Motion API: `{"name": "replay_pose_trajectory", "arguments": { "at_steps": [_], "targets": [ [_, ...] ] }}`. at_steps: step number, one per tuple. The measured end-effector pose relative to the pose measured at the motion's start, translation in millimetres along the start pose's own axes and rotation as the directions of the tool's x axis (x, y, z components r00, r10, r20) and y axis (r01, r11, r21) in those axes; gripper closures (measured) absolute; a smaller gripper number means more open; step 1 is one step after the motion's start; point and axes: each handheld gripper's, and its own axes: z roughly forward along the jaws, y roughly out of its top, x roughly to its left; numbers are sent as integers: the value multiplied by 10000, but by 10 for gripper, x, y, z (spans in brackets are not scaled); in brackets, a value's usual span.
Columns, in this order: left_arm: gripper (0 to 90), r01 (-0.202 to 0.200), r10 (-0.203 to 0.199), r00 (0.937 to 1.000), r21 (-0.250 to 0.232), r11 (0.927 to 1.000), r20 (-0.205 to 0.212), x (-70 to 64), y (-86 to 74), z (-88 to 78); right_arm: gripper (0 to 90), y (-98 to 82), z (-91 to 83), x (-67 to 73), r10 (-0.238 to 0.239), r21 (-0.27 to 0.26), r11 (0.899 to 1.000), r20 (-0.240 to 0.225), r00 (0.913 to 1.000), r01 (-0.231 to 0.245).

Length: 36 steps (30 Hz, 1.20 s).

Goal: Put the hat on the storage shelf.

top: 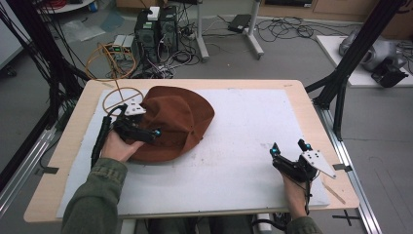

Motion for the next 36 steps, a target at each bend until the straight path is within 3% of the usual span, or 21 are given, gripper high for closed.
{"name": "replay_pose_trajectory", "arguments": {
  "at_steps": [2,10,14,15,18,20,21,27,34,36],
  "targets": [
    [140,78,-79,10000,462,9989,16,11,-26,110,54,0,1,-1,6,5,10000,-10,10000,-6],
    [187,192,-166,9995,1066,9941,-251,15,-92,389,54,-6,16,-3,34,65,10000,-102,9999,-33],
    [342,183,-156,9996,1090,9939,-251,0,-101,433,54,-11,26,-4,-14,78,10000,-131,9999,15],
    [410,146,-145,9999,1183,9929,-16,-12,-110,471,54,-13,29,-1,22,131,9999,-128,9999,-21],
    [535,154,-142,9999,1362,9906,-97,-22,-120,504,54,-15,32,2,47,126,9999,-136,9999,-45],
    [774,5,38,9995,1342,9909,-316,-8,-119,472,54,-15,30,1,46,136,9999,-139,9999,-44],
    [849,-47,85,9995,1277,9918,-291,-2,-116,457,54,-14,28,1,49,144,9999,-139,9999,-47],
    [876,-28,53,9998,1189,9929,-202,12,-109,406,54,-19,34,3,18,201,9998,-193,9998,-14],
    [878,-63,99,9985,666,9978,-541,-10,-107,336,54,-21,33,6,-21,216,9998,-225,9997,26],
    [878,-10,31,9991,488,9988,-434,-10,-102,312,54,-20,33,4,-69,203,9998,-213,9997,74]
  ]
}}
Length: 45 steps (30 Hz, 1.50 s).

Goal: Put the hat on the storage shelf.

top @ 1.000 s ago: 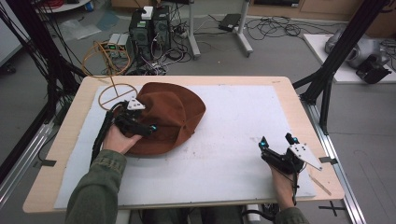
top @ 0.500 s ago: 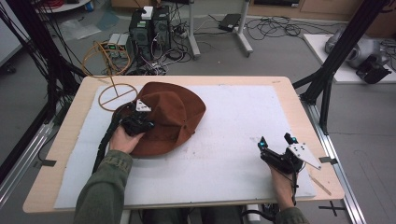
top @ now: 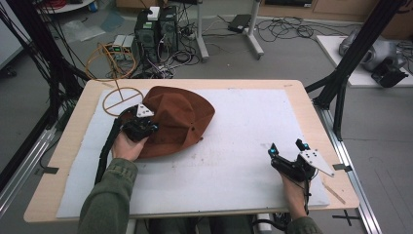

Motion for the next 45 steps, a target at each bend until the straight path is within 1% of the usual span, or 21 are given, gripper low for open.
{"name": "replay_pose_trajectory", "arguments": {
  "at_steps": [4,7,12,17,18,19,20,22,23,24,26,29,30,31,32,33,39,40,41,43,45],
  "targets": [
    [878,-117,119,9998,-127,9999,133,-12,12,-46,54,0,-4,4,50,4,10000,-13,10000,-50],
    [878,-480,454,9984,-816,9955,-335,-64,47,-166,55,1,-5,4,57,12,10000,6,10000,-57],
    [877,-320,254,9989,-1783,9835,-391,-74,90,-312,55,-1,-4,6,21,26,10000,-5,10000,-21],
    [877,-98,-7,9995,-3415,9398,-306,-97,161,-583,54,-5,1,13,-14,36,10000,-6,10000,14],
    [877,-98,-7,9995,-3415,9398,-306,-97,161,-583,54,-7,3,17,4,43,10000,-17,10000,-4],
    [876,-176,48,9994,-3795,9250,-344,-123,191,-670,55,-9,2,20,3,85,10000,-34,10000,-2],
    [876,-176,48,9994,-3795,9250,-344,-123,191,-670,54,-10,4,22,-15,69,10000,-30,10000,16],
    [876,-316,143,9989,-4246,9048,-439,-164,249,-796,55,-11,5,27,-6,75,10000,-28,10000,6],
    [876,-316,143,9989,-4246,9048,-439,-164,249,-796,54,-12,5,30,15,74,10000,-30,10000,-15],
    [876,-365,186,9988,-4487,8929,-443,-175,305,-878,54,-12,4,31,0,72,10000,-24,10000,0],
    [876,-397,205,9987,-4592,8875,-468,-178,339,-921,54,-14,4,37,17,90,10000,-19,10000,-17],
    [875,-774,400,9956,-5027,8610,-849,-183,498,-1113,55,-14,3,44,37,90,10000,-42,10000,-36],
    [876,-774,400,9956,-5027,8610,-849,-183,498,-1113,54,-14,4,41,6,77,10000,-37,10000,-6],
    [875,-923,434,9937,-5339,8405,-1034,-178,586,-1224,54,-15,4,39,33,97,9999,-18,10000,-33],
    [876,-923,434,9937,-5339,8405,-1034,-178,586,-1224,54,-17,8,35,32,79,10000,-30,10000,-31],
    [876,-1016,423,9921,-5586,8232,-1182,-150,679,-1338,54,-17,11,32,60,95,9999,-41,10000,-60],
    [875,-1106,-81,9827,-6214,7756,-1849,92,922,-1639,54,-17,30,9,258,54,9997,-51,9997,-257],
    [876,-1106,-81,9827,-6214,7756,-1849,92,922,-1639,54,-17,30,7,293,107,9995,-82,9995,-292],
    [875,-1008,-398,9788,-6414,7606,-2011,216,978,-1702,54,-17,38,-1,249,66,9997,-88,9997,-248],
    [876,-985,-545,9757,-6470,7561,-2122,281,1007,-1725,54,-17,46,-5,270,68,9996,-131,9996,-269],
    [875,-1011,-891,9625,-6436,7586,-2562,480,1099,-1764,54,-13,47,-8,335,86,9994,-207,9992,-333]
  ]
}}
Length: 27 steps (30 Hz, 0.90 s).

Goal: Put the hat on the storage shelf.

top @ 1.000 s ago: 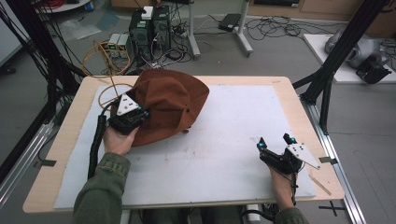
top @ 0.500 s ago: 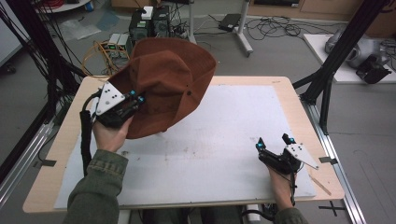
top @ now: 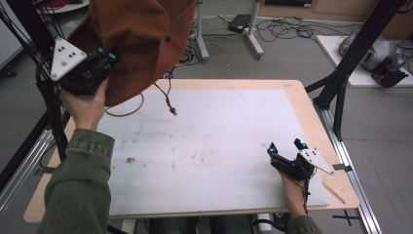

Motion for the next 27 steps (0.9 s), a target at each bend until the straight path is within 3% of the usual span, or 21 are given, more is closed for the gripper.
{"name": "replay_pose_trajectory", "arguments": {
  "at_steps": [1,2,3,5,8,12,14,15,16,18,19,20,22,23,27],
  "targets": [
    [875,0,0,10000,0,10000,0,0,0,0,54,2,0,-1,13,5,10000,-28,10000,-13],
    [875,-153,157,9993,115,9998,-352,125,30,62,54,4,0,-1,24,-20,10000,-43,10000,-24],
    [875,-153,157,9993,115,9998,-352,125,30,62,54,5,0,0,33,-22,10000,-58,10000,-33],
    [875,-132,147,9963,189,9997,-850,330,70,167,54,7,-2,1,41,-17,10000,-102,9999,-41],
    [874,176,-133,9925,344,9993,-1218,575,84,280,55,10,-5,8,33,-26,10000,-155,9999,-33],
    [874,300,-125,9849,995,9946,-1728,855,-8,434,54,10,-9,15,-30,-32,10000,-140,9999,29],
    [874,442,-177,9831,1422,9889,-1823,942,-111,510,54,7,-9,23,-11,1,10000,-133,9999,11],
    [874,442,-177,9831,1422,9889,-1823,942,-111,510,54,5,-6,22,-116,-9,9999,-140,9998,116],
    [874,506,-143,9818,1885,9808,-1892,988,-216,593,54,3,-6,32,-86,32,10000,-148,9999,87],
    [873,593,-150,9822,2332,9706,-1873,1017,-310,674,54,-2,-4,47,-69,51,10000,-164,9998,70],
    [873,593,-150,9822,2332,9706,-1873,1017,-310,674,54,-3,1,47,-181,26,9998,-196,9996,182],
    [873,689,-186,9823,2679,9610,-1862,1025,-395,753,54,-6,2,55,-208,75,9998,-234,9995,210],
    [873,744,-224,9826,2803,9570,-1842,1024,-434,788,54,-8,4,64,-204,68,9998,-270,9994,206],
    [873,828,-261,9831,3130,9461,-1811,1023,-510,848,54,-11,-1,82,-205,146,9997,-314,9993,210],
    [873,916,-326,9832,3304,9394,-1799,1004,-617,887,54,-13,-5,90,-306,102,9995,-330,9990,309]
  ]
}}
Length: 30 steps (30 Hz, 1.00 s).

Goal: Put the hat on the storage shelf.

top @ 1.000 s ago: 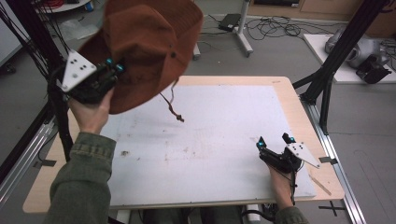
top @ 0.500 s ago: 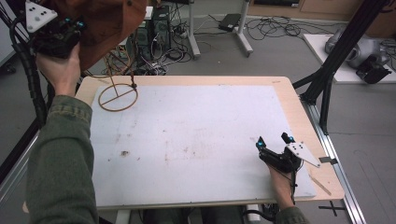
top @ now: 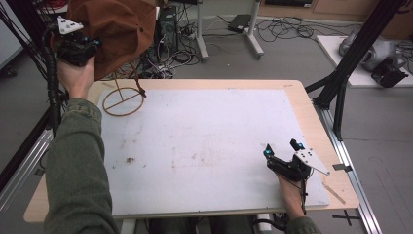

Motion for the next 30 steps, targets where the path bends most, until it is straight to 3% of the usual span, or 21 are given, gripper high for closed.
{"name": "replay_pose_trajectory", "arguments": {
  "at_steps": [3,6,8,10,13,17,20,24,30],
  "targets": [
    [873,178,-177,9998,92,9998,-53,37,-22,-17,54,-1,4,-1,1,-5,10000,-23,10000,-1],
    [872,74,-57,9995,562,9984,-303,80,-43,-24,54,0,4,-1,23,15,10000,-28,10000,-23],
    [871,38,-16,9997,824,9966,-257,102,-67,-15,55,-1,6,0,3,6,10000,-32,10000,-3],
    [869,-80,102,9997,956,9954,-223,108,-75,-15,54,0,9,1,-13,-17,10000,-40,10000,13],
    [867,-764,797,9966,1191,9899,-229,72,-72,-10,54,0,10,7,36,19,10000,-40,10000,-36],
    [861,-980,1004,9948,1215,9877,-142,43,-64,-9,54,-3,13,16,-22,25,10000,-19,10000,22],
    [831,-942,945,9955,1115,9893,24,37,-59,-17,55,-6,13,21,-53,41,10000,-23,10000,53],
    [702,-535,542,9985,573,9969,-106,76,-18,-84,54,-9,18,21,-54,48,10000,-6,10000,54],
    [610,-216,216,9998,419,9989,24,147,-14,-171,55,-12,21,28,-72,71,9999,-11,10000,72]
  ]
}}
